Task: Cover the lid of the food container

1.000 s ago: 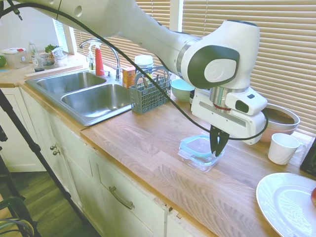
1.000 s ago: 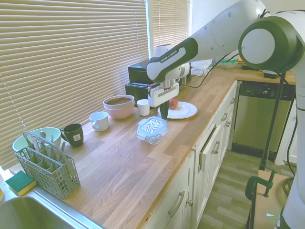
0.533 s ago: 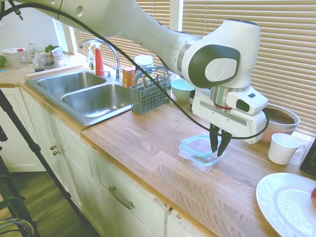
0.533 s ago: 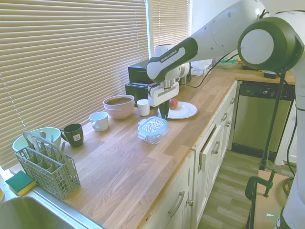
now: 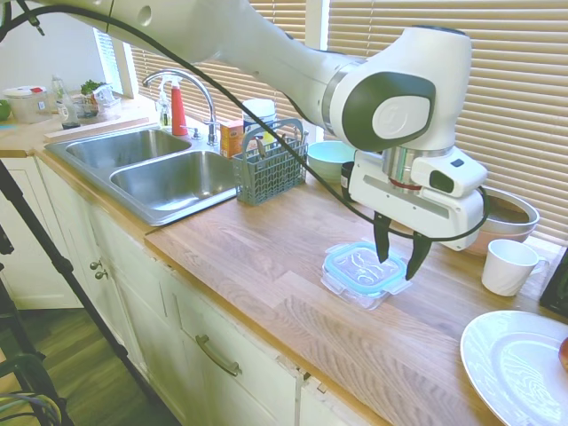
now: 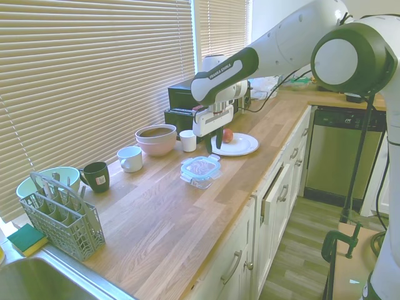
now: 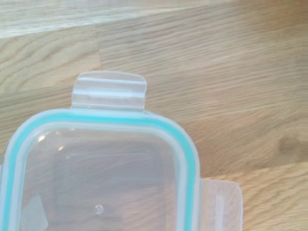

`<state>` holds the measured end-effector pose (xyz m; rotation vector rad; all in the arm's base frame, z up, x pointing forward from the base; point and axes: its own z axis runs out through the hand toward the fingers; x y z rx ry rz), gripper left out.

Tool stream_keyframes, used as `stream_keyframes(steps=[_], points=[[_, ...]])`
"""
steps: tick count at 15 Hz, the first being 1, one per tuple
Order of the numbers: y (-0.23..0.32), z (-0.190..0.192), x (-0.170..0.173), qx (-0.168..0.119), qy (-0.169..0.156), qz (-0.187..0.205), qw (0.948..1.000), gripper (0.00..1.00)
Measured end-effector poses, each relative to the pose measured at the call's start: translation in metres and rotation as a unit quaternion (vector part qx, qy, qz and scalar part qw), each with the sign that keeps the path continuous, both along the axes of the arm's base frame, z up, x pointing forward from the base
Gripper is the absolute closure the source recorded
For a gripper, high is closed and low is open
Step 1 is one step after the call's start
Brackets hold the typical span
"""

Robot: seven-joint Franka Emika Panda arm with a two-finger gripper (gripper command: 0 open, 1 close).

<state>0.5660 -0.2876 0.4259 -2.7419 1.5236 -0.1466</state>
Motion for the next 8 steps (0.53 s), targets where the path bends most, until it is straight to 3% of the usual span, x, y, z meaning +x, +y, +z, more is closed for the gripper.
stream_keyframes(steps=[4,8], points=[[0.003,0.016,-0.016,-0.002,-0.019,0.009,0.9998,0.00],[0.053,0.039,-0.044,0.004,-0.040,0.043,0.9983,0.00]])
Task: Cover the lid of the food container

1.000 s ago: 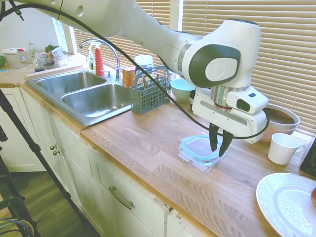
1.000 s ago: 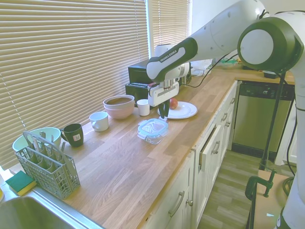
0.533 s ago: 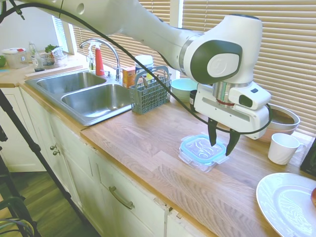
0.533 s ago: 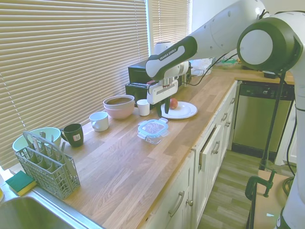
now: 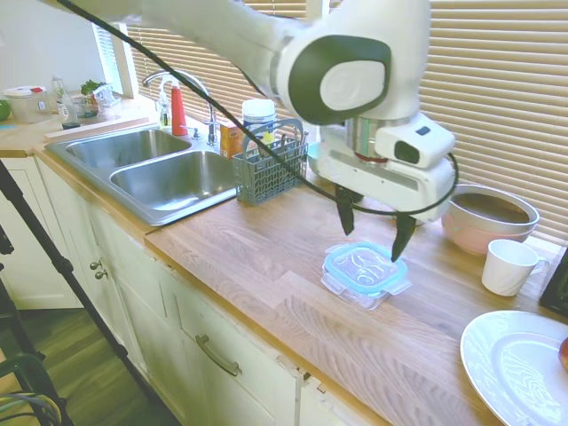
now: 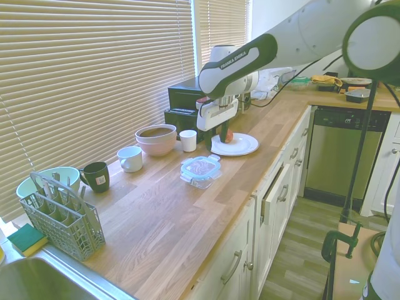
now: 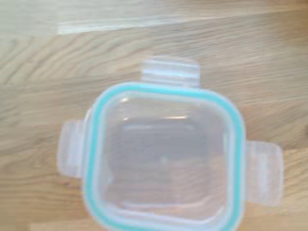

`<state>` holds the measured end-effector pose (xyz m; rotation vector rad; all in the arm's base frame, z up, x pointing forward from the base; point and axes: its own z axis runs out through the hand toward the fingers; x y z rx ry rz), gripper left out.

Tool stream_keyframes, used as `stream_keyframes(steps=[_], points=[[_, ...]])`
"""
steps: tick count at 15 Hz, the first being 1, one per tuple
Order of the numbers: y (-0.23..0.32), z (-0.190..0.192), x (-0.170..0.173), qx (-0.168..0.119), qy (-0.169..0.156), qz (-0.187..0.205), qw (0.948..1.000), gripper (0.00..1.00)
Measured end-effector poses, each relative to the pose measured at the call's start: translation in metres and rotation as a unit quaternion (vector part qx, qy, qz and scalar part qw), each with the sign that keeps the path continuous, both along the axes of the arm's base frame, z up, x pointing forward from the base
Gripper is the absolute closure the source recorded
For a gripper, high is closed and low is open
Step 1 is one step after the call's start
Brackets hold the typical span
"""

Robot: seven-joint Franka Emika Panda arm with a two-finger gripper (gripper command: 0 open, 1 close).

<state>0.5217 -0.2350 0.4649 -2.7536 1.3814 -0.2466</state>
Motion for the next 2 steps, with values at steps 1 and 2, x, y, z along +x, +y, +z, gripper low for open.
stream_keyframes(steps=[1,2], points=[[0.013,0.003,-0.006,0.002,-0.001,0.009,1.0000,0.00],[0.024,0.005,-0.011,0.003,-0.002,0.018,0.9998,0.00]])
